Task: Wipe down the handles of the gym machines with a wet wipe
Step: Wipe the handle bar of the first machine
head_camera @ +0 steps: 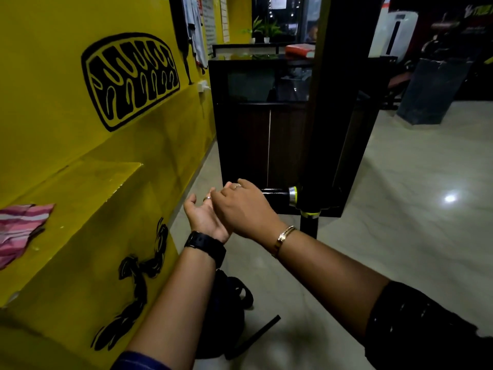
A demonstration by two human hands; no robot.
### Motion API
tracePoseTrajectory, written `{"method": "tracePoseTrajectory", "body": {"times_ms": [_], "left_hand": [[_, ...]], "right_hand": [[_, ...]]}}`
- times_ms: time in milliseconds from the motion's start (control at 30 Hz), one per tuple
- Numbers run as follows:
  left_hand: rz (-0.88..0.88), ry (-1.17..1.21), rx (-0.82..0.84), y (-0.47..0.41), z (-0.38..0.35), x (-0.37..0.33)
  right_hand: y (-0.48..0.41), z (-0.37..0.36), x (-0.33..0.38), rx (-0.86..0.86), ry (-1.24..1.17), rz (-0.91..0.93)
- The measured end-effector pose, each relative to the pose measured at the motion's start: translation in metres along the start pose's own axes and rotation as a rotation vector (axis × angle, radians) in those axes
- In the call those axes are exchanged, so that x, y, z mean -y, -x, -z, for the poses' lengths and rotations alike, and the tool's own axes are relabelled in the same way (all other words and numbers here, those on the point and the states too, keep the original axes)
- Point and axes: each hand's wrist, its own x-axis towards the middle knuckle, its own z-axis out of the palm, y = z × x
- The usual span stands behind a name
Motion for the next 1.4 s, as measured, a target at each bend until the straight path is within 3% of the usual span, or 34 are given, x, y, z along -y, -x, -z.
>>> {"method": "tracePoseTrajectory", "body": {"times_ms": [133,333,533,633,767,1033,1233,1400], "left_hand": [[0.001,0.027,0.024,-0.003,0.000,-0.005],[-0.023,-0.015,0.049,-0.001,-0.001,-0.007],[-0.098,0.016,0.038,0.012,-0.004,-0.016],[-0.151,-0.031,0.043,0.024,-0.008,-0.025],[-0.270,-0.049,0.020,0.038,-0.013,-0.036],[-0.428,-0.126,-0.154,0.064,-0.005,-0.043],[-0.650,-0.127,-0.315,0.091,-0.019,-0.037],[-0.868,-0.254,-0.401,0.110,-0.030,-0.015]], "right_hand": [[-0.002,0.010,0.003,-0.146,-0.138,-0.196],[-0.010,0.041,-0.009,-0.233,-0.983,-0.596],[-0.023,0.047,-0.011,-0.262,-1.572,-0.840],[-0.029,0.035,-0.004,-0.224,-1.701,-0.906],[-0.037,0.031,0.009,-0.183,-1.854,-0.899],[-0.040,0.039,0.028,-0.125,-1.913,-0.776],[-0.031,0.046,0.026,0.011,-2.018,-0.497],[-0.010,0.050,0.013,0.104,-1.938,-0.277]]}}
